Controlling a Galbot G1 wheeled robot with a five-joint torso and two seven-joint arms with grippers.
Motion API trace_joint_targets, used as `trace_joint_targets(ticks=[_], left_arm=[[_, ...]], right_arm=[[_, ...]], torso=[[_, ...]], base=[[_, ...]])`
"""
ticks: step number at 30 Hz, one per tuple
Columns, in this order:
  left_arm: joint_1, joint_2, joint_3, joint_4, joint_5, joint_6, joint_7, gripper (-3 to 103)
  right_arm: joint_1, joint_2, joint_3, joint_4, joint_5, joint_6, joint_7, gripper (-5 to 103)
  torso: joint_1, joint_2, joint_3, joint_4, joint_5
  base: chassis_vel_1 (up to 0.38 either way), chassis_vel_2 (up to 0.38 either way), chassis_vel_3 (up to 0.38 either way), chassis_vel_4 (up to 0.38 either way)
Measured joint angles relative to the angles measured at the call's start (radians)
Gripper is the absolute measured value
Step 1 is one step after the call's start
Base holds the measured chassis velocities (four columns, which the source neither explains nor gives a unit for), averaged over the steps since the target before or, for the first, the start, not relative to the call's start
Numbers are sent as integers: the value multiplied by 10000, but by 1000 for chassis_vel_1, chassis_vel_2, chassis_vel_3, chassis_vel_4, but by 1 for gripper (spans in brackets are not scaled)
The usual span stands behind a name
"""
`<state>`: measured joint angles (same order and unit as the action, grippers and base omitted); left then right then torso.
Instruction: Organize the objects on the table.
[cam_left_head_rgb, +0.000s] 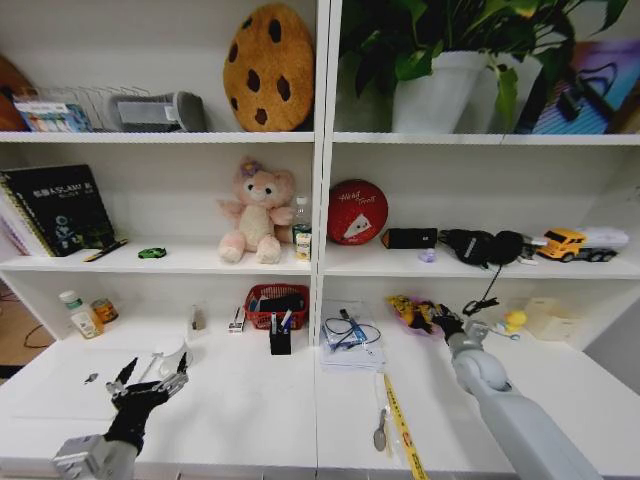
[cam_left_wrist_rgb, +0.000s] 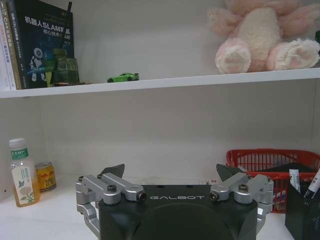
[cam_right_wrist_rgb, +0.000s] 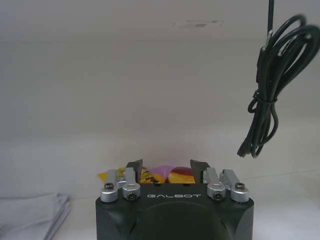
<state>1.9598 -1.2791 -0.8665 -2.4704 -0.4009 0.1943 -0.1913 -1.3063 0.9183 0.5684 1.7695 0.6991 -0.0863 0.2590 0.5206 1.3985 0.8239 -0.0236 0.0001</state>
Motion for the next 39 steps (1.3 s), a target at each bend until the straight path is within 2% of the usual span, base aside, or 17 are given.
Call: trace_joint_targets(ticks=[2, 3, 4, 6, 7, 9, 10, 11, 12, 13, 14, 16, 18, 20, 24, 32, 39], left_arm=[[0, -1, 0, 0, 0, 0, -3, 100], [0, -1, -1, 0, 0, 0, -6, 100], [0, -1, 0, -1, 0, 0, -2, 100], [1, 0, 0, 0, 0, 0, 0, 100], [1, 0, 0, 0, 0, 0, -2, 100], [0, -1, 0, 0, 0, 0, -2, 100], [0, -1, 0, 0, 0, 0, -1, 100], [0, -1, 0, 0, 0, 0, -1, 100], [0, -1, 0, 0, 0, 0, 0, 100], [0, -1, 0, 0, 0, 0, -1, 100], [0, -1, 0, 0, 0, 0, -1, 100], [0, -1, 0, 0, 0, 0, -1, 100], [1, -1, 0, 0, 0, 0, -1, 100], [0, 0, 0, 0, 0, 0, -2, 100], [0, -1, 0, 0, 0, 0, -2, 100], [0, -1, 0, 0, 0, 0, -2, 100], [0, 0, 0, 0, 0, 0, -1, 100]], right_arm=[[-538, 114, 184, 492, -154, 81, 129, 60], [-1324, 300, 486, 1191, -444, 224, 294, 65], [-2058, 476, 729, 1849, -710, 356, 351, 76], [-2724, 608, 941, 2437, -925, 483, 353, 76], [-3497, 779, 1171, 3083, -1142, 647, 348, 86], [-3787, 847, 1232, 3305, -1211, 717, 343, 86], [-4746, 1210, 1393, 4021, -1533, 1225, 209, 96], [-4746, 1210, 1393, 4021, -1533, 1225, 209, 96], [-5185, 1547, 1416, 4281, -1896, 1764, 84, 99], [-5478, 1892, 1419, 4446, -2258, 2187, -3, 99], [-5478, 1892, 1419, 4446, -2258, 2187, -3, 99], [-6306, 2807, 1329, 4975, -2819, 2838, -91, 100], [-6555, 3061, 1277, 5086, -3050, 2967, 99, 100], [-6812, 3390, 1290, 5095, -3723, 3168, 610, 100], [-6856, 3547, 1301, 5091, -3937, 3308, 891, 100], [-6779, 3546, 1289, 5205, -4495, 3319, 779, 100], [-7649, 3252, 1311, 5539, -4487, 3076, -71, 100]], torso=[[0, 0, 0, 0, -1], [-1, 1, -1, 4, -1], [-2, 0, -1, 6, 0], [-1, 1, -1, 4, -1], [-1, 1, -1, 4, -3], [-1, 1, -1, 4, -4], [-2, 1, -1, 3, -5], [-2, 1, -1, 3, -5], [-2, 2, -1, 2, -5], [-2, 2, -1, 4, -3], [-2, 2, -1, 4, -3], [-1, 2, -1, 3, -3], [-1, 2, 0, 3, -5], [-1, 1, 0, 3, -3], [0, 1, 1, 4, -1], [2, 0, 1, 4, -1], [2, -1, 2, 3, 0]], base=[[0, 0, 0, 0], [0, 0, 0, 0], [0, 0, 0, 0], [0, 0, 0, 0], [0, 0, 0, 0], [0, 0, 0, 0], [0, 0, 0, 0], [0, 0, 0, 0], [0, 0, 0, 0], [0, 0, 0, 0], [0, 0, 0, 0], [0, 0, 0, 0], [0, 0, 0, 0], [0, 0, 0, 0], [0, 0, 0, 0], [0, 0, 0, 0], [0, 0, 0, 0]])
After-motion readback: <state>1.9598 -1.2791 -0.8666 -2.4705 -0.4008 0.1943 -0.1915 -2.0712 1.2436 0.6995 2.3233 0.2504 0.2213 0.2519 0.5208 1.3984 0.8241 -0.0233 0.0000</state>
